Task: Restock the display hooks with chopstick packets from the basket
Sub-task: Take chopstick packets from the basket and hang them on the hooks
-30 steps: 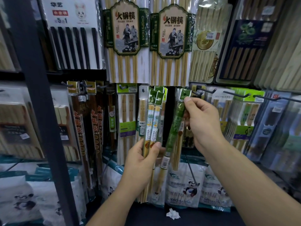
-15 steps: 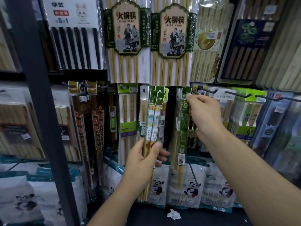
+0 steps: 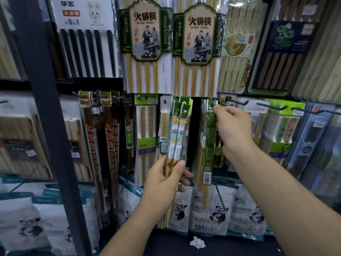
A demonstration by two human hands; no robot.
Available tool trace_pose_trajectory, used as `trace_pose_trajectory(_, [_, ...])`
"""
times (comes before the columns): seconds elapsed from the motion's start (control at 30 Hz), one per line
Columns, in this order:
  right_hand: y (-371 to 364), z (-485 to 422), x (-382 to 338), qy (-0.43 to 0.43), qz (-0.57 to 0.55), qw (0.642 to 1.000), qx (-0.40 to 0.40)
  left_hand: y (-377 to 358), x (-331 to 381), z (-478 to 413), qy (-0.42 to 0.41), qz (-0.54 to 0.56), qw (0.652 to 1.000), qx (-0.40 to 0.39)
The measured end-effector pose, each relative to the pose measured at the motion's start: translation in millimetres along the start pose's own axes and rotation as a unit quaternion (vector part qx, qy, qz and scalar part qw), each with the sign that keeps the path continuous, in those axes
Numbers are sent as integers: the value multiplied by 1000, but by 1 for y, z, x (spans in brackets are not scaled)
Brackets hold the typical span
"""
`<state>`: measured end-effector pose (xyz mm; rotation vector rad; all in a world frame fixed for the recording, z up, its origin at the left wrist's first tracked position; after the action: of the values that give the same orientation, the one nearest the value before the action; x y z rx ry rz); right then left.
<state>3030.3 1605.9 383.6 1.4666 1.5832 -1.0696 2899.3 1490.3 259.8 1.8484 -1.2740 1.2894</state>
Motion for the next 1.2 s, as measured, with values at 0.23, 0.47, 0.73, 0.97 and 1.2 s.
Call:
trace_pose_trajectory(0.23, [0,-6,15,33,50,998,29,0,0,1,4,4,1000,-3])
trace_pose_trajectory(0.47, [5,12,16,60,39,997,30,0,1,1,5,7,1000,-22])
trace_pose_trajectory(0.73, [-5,40,3,59,-35,990,-126,-7,3,4,15,22,998,-53])
trace_pose_trajectory(0.97, [-5,40,6,4,-51,985,-163,-8,3,5,15,19,997,-74])
trace_pose_trajectory(1.2, [-1,35,8,-46,-112,977,-173,-14,6,7,18,26,996,-79])
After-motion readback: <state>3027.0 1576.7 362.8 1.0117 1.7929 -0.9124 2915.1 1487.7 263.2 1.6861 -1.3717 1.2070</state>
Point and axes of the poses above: each hand's wrist, its own z-axis away from the middle knuckle, its own y-axis out of the back of the hand, x = y × z, the point moved 3 cm from there along -z, towards the middle knuckle, and after that the axes turned 1 degree about y, right-handed, at the moved point
